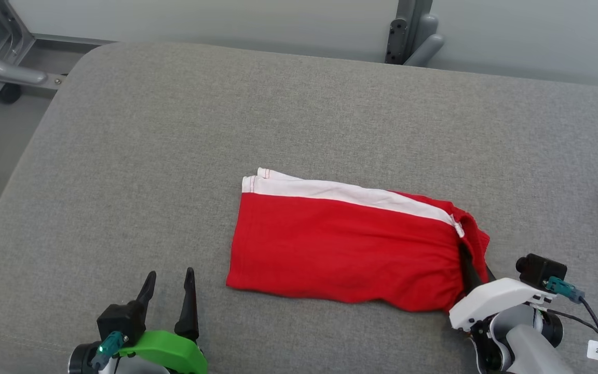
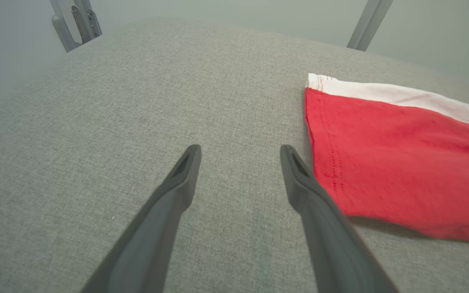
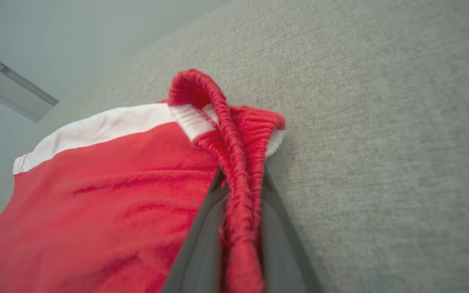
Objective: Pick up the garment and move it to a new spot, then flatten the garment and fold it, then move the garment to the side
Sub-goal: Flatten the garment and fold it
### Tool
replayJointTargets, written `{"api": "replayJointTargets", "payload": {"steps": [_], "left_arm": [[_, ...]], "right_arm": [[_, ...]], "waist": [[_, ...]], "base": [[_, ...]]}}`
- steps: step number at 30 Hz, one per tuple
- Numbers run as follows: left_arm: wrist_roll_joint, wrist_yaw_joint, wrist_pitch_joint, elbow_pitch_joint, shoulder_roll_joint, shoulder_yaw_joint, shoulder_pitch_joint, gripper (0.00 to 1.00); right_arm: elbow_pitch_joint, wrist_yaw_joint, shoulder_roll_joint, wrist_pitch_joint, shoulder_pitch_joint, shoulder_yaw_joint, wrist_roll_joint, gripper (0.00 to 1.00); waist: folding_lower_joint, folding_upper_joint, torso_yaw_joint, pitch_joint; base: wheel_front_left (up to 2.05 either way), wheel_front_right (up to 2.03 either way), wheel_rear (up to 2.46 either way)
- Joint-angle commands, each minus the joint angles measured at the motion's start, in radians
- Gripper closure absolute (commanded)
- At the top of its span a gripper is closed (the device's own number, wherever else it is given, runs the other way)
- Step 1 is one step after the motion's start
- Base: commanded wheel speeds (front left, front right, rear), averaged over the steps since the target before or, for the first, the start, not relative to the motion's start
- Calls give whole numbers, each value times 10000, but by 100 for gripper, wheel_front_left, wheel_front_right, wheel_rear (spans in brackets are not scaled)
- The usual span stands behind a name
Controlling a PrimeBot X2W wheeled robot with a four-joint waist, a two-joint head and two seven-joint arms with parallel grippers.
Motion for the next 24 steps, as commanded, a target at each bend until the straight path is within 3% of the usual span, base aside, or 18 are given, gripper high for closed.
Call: {"api": "replayJointTargets", "payload": {"steps": [1, 6, 10, 16, 24], "left_arm": [[-60, -47, -28, -36, 13, -15, -43, 0], [-155, -35, -28, 18, 14, -75, 89, 0], [-223, -36, -28, 116, 12, -163, 171, 0], [-371, 20, -28, 189, 15, -339, 214, 0], [-761, 57, -28, 453, 16, -674, 224, 0]], "right_arm": [[54, -10, -16, 38, 58, -180, 135, 100], [50, -14, -61, 32, -144, -1014, 450, 100], [213, -14, -471, 37, -443, -1017, 672, 100], [-254, -7, -888, 860, -828, 57, 1281, 100], [-2298, -5, -708, 3281, -928, 2075, 3417, 100]], "waist": [[0, 0, -67, -41], [0, 0, -285, -163], [0, 0, -477, -264], [0, 0, -728, -357], [0, 0, -579, -379]], "base": [[0, 0, 0], [0, 0, 0], [0, 0, 0], [0, 0, 0], [0, 0, 0]]}}
